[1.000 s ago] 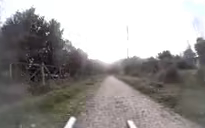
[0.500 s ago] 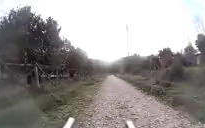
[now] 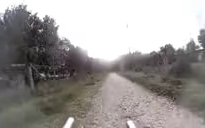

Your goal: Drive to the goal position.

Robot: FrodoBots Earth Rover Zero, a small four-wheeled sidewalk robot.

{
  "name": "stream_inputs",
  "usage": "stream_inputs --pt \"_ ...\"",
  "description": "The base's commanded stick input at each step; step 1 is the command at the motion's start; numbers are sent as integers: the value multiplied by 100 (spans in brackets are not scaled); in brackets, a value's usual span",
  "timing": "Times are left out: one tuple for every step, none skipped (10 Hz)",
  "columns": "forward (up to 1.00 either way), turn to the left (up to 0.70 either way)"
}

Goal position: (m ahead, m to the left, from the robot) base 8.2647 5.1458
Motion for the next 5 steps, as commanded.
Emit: stream_inputs --pt "70 0" --pt "70 0" --pt "70 0" --pt "70 0" --pt "70 0"
